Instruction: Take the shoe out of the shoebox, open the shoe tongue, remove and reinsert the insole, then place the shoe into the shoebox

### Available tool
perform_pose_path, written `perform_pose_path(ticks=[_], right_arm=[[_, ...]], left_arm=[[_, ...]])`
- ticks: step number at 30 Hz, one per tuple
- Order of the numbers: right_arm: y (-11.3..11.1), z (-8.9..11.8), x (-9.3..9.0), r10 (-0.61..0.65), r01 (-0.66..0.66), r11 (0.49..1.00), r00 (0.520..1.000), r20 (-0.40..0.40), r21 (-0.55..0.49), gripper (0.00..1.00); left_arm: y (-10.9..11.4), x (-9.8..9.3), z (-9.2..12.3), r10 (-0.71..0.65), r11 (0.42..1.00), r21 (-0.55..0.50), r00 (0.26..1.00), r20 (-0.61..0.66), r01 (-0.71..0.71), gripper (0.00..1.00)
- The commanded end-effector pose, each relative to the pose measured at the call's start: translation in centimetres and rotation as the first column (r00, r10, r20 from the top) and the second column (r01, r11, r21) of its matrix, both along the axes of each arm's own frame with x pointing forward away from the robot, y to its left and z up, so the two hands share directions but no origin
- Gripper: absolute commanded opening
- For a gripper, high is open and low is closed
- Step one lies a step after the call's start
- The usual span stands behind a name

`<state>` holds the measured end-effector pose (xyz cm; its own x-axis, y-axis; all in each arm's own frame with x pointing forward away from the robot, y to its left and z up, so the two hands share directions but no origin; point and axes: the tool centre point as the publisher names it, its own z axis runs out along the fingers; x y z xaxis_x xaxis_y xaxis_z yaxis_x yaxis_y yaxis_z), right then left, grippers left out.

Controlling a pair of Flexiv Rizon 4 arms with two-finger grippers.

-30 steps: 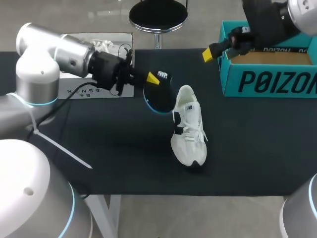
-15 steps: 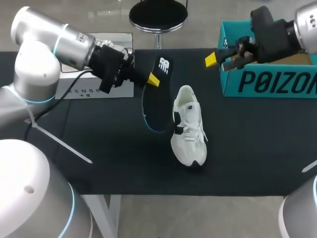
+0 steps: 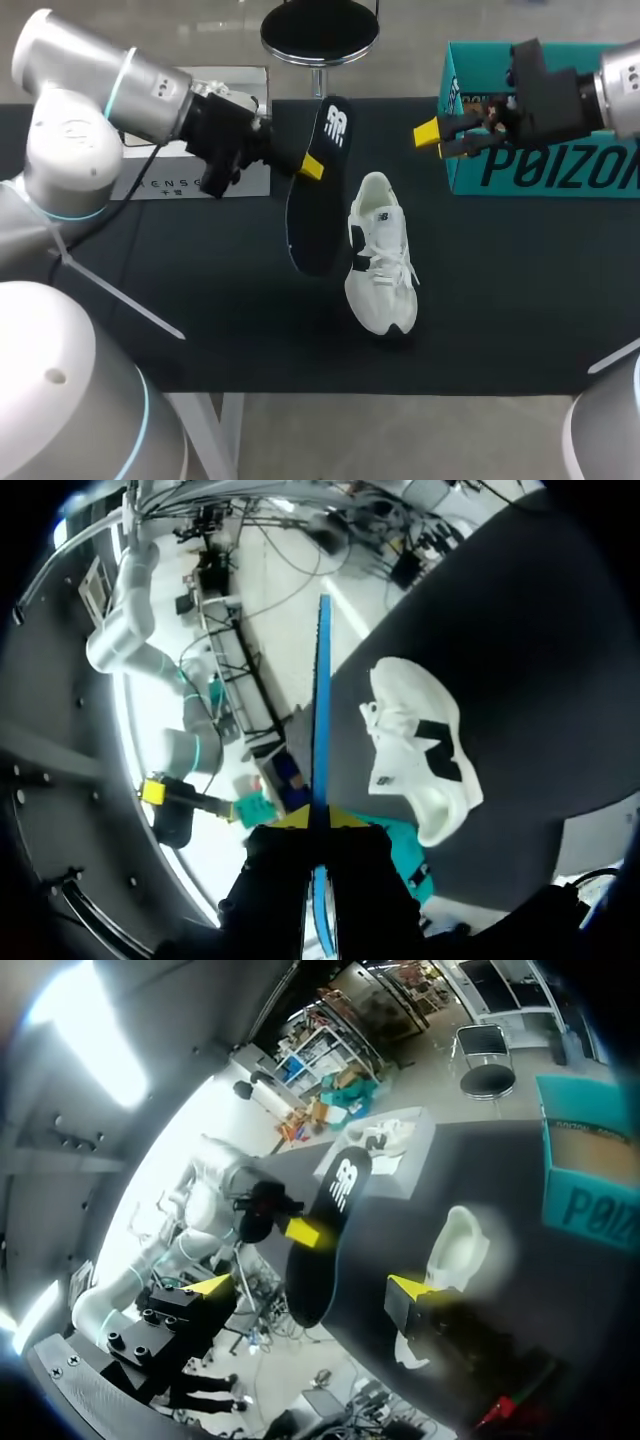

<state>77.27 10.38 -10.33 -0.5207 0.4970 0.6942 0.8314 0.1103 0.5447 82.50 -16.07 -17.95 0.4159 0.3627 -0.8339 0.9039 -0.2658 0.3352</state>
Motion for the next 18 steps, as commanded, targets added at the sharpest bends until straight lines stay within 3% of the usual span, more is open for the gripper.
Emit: perform_pose_path(ticks=[1, 18], right_arm=[[0.1, 0.4, 0.0, 0.001, -0.001, 1.0, 1.0, -0.007, -0.014, 1.0], [0.2, 0.0, 0.1, -0.004, 0.005, 1.0, 1.0, -0.03, 0.027, 1.0]], left_arm=[[0.6, 1.1, -1.3, -0.04, 0.995, -0.089, 0.996, -0.081, 0.032, 0.0], [-0.6, 1.5, -1.0, -0.038, 0.982, -0.186, 0.999, -0.031, 0.031, 0.0]])
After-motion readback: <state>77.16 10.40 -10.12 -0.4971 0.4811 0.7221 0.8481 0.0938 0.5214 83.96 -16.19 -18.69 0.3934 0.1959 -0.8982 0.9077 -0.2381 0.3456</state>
